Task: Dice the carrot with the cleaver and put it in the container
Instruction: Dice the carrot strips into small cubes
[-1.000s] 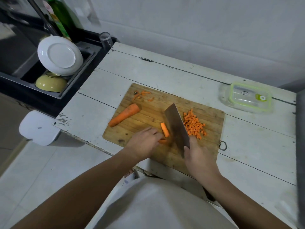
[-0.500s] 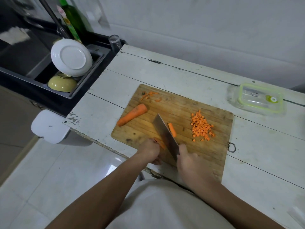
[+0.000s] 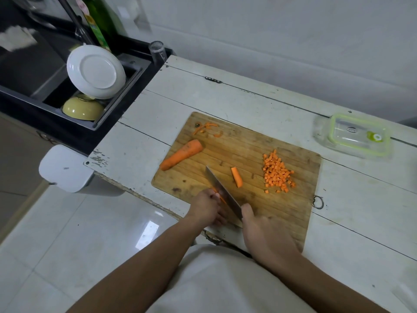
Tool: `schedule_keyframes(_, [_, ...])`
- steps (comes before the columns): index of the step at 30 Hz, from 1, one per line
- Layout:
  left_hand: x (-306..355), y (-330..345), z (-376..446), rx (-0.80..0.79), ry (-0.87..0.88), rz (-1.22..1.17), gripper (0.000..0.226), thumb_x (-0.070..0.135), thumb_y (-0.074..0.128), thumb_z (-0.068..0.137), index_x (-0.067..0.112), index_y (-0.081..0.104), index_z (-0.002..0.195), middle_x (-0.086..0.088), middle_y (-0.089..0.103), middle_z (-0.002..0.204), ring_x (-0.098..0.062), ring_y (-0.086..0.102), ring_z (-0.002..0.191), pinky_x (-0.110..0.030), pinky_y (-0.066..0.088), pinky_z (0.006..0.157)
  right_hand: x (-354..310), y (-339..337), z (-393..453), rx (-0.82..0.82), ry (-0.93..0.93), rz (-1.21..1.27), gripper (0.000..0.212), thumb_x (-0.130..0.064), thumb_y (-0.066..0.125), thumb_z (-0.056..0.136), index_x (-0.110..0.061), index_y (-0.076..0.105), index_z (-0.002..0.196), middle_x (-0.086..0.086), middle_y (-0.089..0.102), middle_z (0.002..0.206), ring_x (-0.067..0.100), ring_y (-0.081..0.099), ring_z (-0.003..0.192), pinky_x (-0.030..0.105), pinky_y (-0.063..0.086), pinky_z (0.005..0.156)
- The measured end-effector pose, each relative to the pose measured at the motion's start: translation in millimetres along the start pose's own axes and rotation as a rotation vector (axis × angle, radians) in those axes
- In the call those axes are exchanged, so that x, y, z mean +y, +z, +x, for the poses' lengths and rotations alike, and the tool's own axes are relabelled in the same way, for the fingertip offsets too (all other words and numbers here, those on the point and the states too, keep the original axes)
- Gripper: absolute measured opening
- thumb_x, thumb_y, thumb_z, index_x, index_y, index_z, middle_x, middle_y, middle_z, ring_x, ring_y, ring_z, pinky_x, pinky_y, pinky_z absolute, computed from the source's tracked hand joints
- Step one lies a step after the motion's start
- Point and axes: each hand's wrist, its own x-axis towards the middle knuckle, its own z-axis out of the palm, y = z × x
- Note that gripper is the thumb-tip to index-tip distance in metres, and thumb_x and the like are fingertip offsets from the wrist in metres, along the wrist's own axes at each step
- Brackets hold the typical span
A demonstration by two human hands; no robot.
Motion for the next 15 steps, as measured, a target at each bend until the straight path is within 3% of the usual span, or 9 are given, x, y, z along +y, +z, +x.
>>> schedule_keyframes(4, [2.3,-1.0,-0.4,0.003,0.012,0.010,0.022,0.001,0.035,0.102,0.004,0.052,0.089,-0.030,0.068,0.075,-0.036,0.066,0.053,-0.036,0.054,0.045,-1.6,-1.3,2.3,-0.030,-0.028,-0.060,0.032,-0.007,0.040,0.097,-0.016,0.033,0.127,0.004,0.067,0.097,0.029,0.068,0.085,0.039,0.048,0.064])
schedule_keyframes(8, [3.0,-0.6,-0.9,-0.014,0.029,0.014,0.032,-0.005,0.033,0.095,-0.002,0.064,0.102,-0.032,0.071,0.084,-0.046,0.071,0.067,-0.054,0.062,0.058,-6.6,-1.9,2.8,-0.047,-0.101,-0.089,0.027,-0.008,0.030,0.100,-0.012,0.033,0.127,0.008,0.067,0.102,0.033,0.068,0.090,0.037,0.038,0.061])
schedule_keyframes(12, [5.9,-0.5,-5.9,0.002,0.030,0.010,0.035,-0.005,0.033,0.096,-0.001,0.067,0.104,-0.030,0.072,0.082,-0.047,0.071,0.072,-0.042,0.062,0.053,-8.9,1.3,3.9,-0.036,-0.106,-0.077,0.030,-0.008,0.031,0.099,-0.010,0.037,0.128,0.010,0.067,0.101,0.034,0.069,0.090,0.038,0.039,0.061])
schedule_keyframes(15, [8.3,0.7,-8.7,-0.004,0.020,0.001,0.036,-0.006,0.031,0.097,-0.003,0.065,0.105,-0.034,0.071,0.083,-0.048,0.070,0.072,-0.040,0.060,0.052,-6.7,6.5,3.7,-0.017,-0.108,-0.070,0.034,-0.006,0.036,0.092,-0.009,0.047,0.124,0.009,0.069,0.086,0.033,0.070,0.073,0.037,0.041,0.054])
